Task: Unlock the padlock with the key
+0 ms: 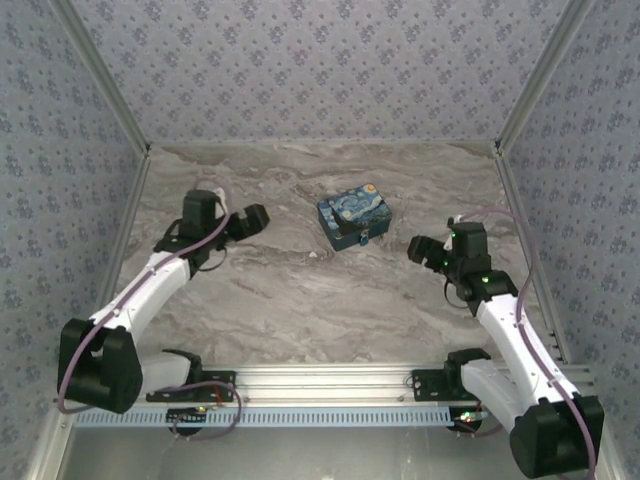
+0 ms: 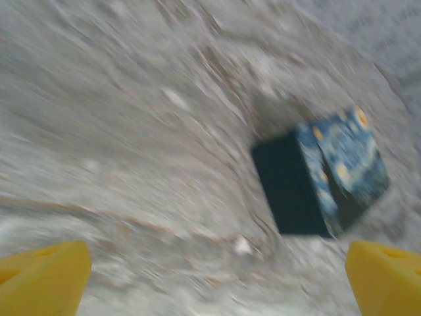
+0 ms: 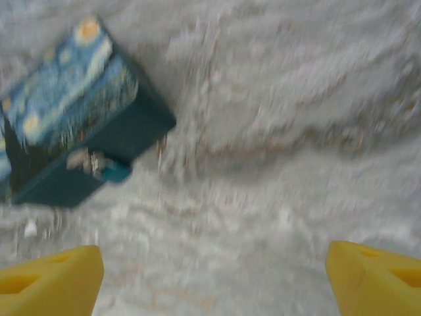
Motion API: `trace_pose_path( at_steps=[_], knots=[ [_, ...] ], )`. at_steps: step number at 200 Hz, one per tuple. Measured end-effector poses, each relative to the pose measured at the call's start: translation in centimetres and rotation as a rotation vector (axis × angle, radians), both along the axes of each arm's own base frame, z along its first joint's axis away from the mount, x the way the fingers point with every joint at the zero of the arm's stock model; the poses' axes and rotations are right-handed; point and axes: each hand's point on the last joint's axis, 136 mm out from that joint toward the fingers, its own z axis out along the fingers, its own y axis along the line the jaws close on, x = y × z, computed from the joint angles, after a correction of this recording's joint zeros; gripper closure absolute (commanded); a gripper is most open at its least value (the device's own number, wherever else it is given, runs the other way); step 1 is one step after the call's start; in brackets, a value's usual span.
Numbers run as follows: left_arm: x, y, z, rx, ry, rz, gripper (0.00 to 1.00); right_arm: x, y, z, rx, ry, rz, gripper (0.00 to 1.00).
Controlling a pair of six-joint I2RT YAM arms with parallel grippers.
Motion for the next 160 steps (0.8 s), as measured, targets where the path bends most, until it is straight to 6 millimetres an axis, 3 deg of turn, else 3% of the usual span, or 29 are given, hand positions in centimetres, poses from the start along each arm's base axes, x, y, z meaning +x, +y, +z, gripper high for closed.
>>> trace_pose_path(
  at_steps=[22,53,83,111,160],
  knots=[
    [-1.8,-4.2,-1.2,-0.065,0.066,-0.098,0.03,-2.4,2.4,-1.7,0.016,0.106,0.059,0.24],
    [-3.2,-7.0,-2.2,-0.103,0.123,-0.162,0.03,-5.2,3.4,-4.4,-0.016,0.237,0.064,0.32],
    [-3.3,-7.5,-2.1,-0.123,0.129,-0.172,0.03,-6.8,3.0,-6.6,-0.077,0.343,0.041,0.38],
    [-3.1,-7.7,-2.2,-0.128,0.127,-0.172,0.03,-7.2,2.4,-8.4,-0.153,0.426,0.032,0.50],
    [-3.1,-7.7,-2.5,-0.125,0.134,-0.172,0.03,-5.3,2.5,-9.0,-0.256,0.489,0.039,0.63]
  ],
)
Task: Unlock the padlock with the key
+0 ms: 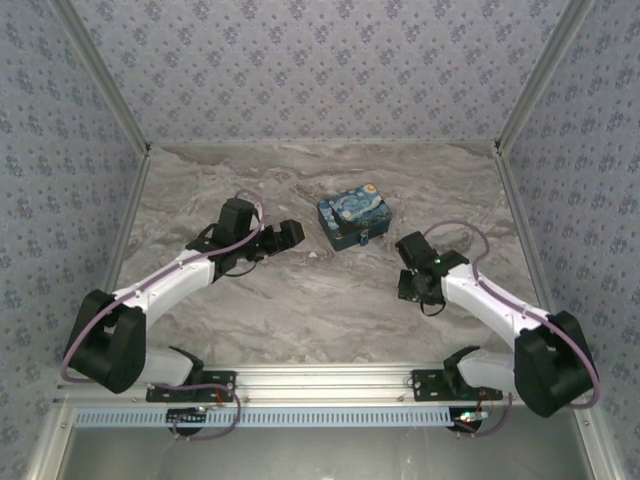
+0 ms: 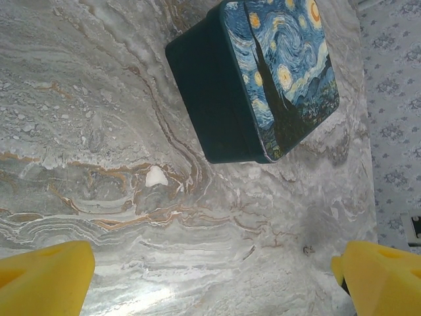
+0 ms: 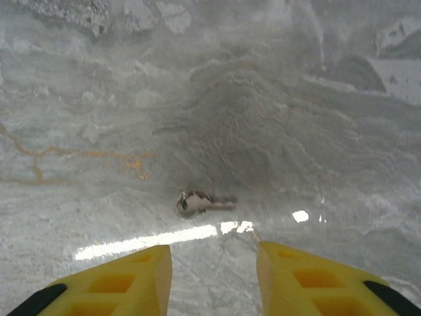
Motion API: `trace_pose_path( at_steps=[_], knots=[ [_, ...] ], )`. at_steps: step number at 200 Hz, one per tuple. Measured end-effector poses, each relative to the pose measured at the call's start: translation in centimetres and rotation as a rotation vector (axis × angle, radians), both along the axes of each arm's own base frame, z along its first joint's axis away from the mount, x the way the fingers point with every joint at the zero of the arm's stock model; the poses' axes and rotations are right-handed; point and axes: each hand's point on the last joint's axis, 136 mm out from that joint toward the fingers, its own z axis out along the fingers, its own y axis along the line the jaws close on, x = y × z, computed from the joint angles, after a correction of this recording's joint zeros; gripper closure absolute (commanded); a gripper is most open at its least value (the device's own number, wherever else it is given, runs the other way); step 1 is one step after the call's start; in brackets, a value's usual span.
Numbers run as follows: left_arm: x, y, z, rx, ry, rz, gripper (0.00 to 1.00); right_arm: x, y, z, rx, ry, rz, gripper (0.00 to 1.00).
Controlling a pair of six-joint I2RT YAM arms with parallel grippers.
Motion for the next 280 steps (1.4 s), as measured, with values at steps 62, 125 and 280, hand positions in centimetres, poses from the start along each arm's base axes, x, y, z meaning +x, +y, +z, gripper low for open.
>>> trace_pose_path(
  at_steps=[62,125,280],
  knots=[
    [0.2,-0.1,-0.4,0.005,0.010,0.000,0.03,0.9,0.3,-2.3,-0.064,0.085,0.040,0.66],
    [0.4,-0.2,0.1,0.000,0.001,0.000,0.03,1.5,0.6,-3.3,-0.076,0.108,0.058,0.70],
    [0.4,-0.2,-0.3,0.006,0.011,0.000,0.02,0.6,2.6,-3.8,-0.047,0.133,0.096,0.80]
  ],
)
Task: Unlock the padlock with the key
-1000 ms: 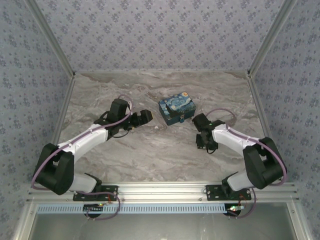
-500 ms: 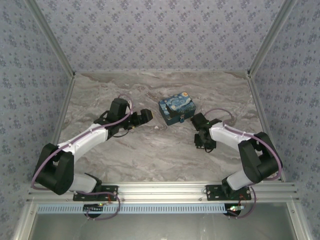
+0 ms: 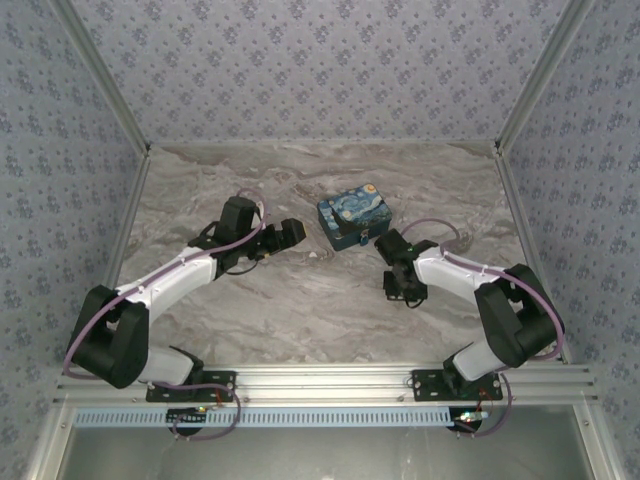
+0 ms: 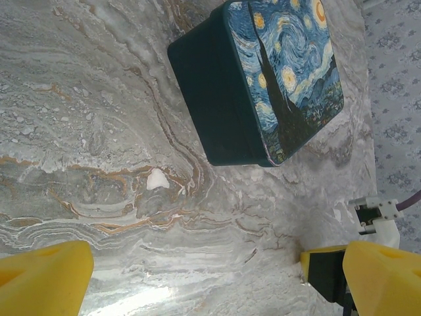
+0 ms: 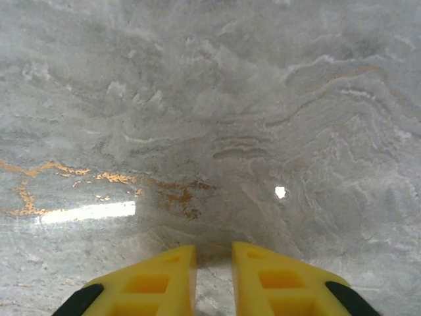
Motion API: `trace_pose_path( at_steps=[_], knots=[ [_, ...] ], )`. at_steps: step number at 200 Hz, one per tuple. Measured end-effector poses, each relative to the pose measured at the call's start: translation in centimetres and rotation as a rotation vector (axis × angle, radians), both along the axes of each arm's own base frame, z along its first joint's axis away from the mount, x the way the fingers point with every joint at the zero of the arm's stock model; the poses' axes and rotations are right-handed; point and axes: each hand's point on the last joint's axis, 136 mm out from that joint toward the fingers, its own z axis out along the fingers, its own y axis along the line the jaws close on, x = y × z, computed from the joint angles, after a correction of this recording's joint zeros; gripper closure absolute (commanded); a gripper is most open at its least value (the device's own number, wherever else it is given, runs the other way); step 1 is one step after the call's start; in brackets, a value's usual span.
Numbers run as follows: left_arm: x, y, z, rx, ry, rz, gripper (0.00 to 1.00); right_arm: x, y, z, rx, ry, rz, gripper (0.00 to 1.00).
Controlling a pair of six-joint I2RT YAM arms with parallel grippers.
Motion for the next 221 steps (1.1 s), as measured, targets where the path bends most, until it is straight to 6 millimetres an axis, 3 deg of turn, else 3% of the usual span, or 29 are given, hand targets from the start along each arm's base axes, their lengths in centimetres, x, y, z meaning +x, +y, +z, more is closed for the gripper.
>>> trace_pose_path(
  at_steps=[75,141,187,221],
  knots=[
    [0.0,0.0,0.0,0.001,-0.001,-0.002,0.02,-0.9,-0.1,0.1,-0.023,0.025,0.015,0.76],
    [-0.3,0.3,-0.4,0.028,0.004,-0.008,0.02,-2.0,0.3,2.9,0.047,-0.046,-0.001,0.75],
    [-0.3,0.3,-0.4,0.031,0.003,-0.011,0.02,-5.0,-0.3,0.9,0.096,0.017,-0.046,0.76],
    [-0.3,0.4,-0.4,0.031,0.003,-0.011,0.02,-5.4,0.1,0.3,0.124,0.027,-0.063,0.77]
  ],
)
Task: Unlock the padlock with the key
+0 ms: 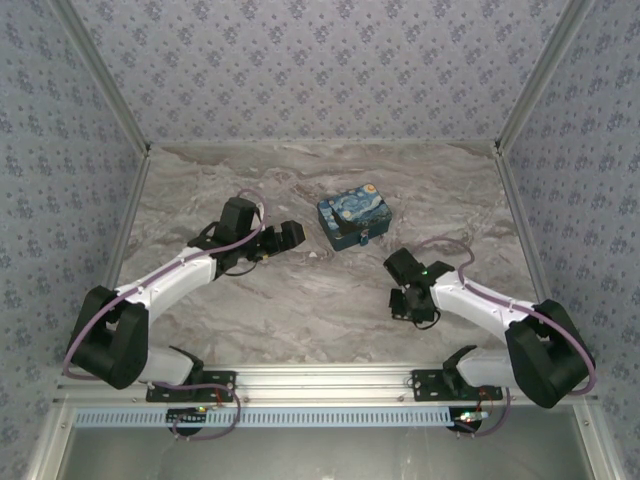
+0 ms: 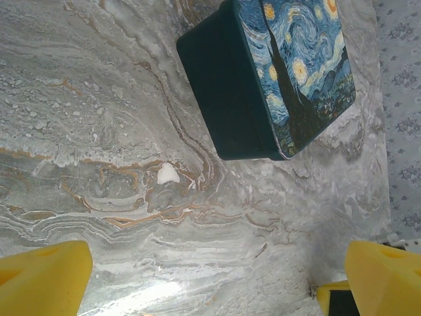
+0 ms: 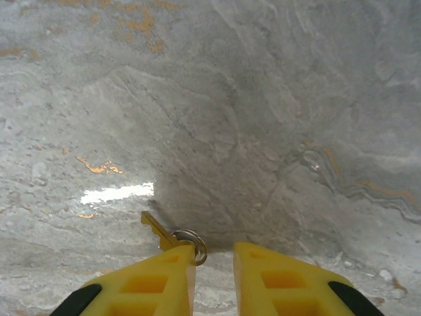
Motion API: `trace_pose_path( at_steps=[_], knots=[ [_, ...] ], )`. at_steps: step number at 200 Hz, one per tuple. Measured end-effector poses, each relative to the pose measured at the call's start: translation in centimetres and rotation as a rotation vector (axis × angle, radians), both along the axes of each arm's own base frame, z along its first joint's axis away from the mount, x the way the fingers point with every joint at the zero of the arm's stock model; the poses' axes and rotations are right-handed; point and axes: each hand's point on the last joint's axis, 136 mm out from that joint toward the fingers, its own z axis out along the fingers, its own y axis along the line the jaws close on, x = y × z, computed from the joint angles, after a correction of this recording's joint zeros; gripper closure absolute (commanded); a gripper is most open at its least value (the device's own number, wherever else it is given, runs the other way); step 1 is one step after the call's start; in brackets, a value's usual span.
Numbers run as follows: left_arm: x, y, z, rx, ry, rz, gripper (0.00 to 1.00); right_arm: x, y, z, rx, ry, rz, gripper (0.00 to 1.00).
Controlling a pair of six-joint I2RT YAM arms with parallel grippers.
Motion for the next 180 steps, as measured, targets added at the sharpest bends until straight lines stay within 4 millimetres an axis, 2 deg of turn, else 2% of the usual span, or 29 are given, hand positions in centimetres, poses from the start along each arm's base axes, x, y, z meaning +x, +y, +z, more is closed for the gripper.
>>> trace_pose_path(
  at_steps=[71,109,154,180],
  knots=[
    [0.0,0.0,0.0,0.000,0.000,0.000,0.02,1.0,0.5,-0.1,0.025,-0.026,-0.016,0.79],
    [0.0,0.0,0.0,0.001,0.001,0.000,0.01,1.0,0.6,-0.3,0.025,-0.021,-0.024,0.85],
    [-0.2,0.1,-0.2,0.006,0.010,0.000,0.01,1.0,0.6,-0.4,0.030,-0.016,-0.035,1.00],
    [0.0,0.0,0.2,0.003,0.004,0.000,0.01,1.1,0.7,-0.2,0.041,-0.024,-0.037,1.00]
  ],
)
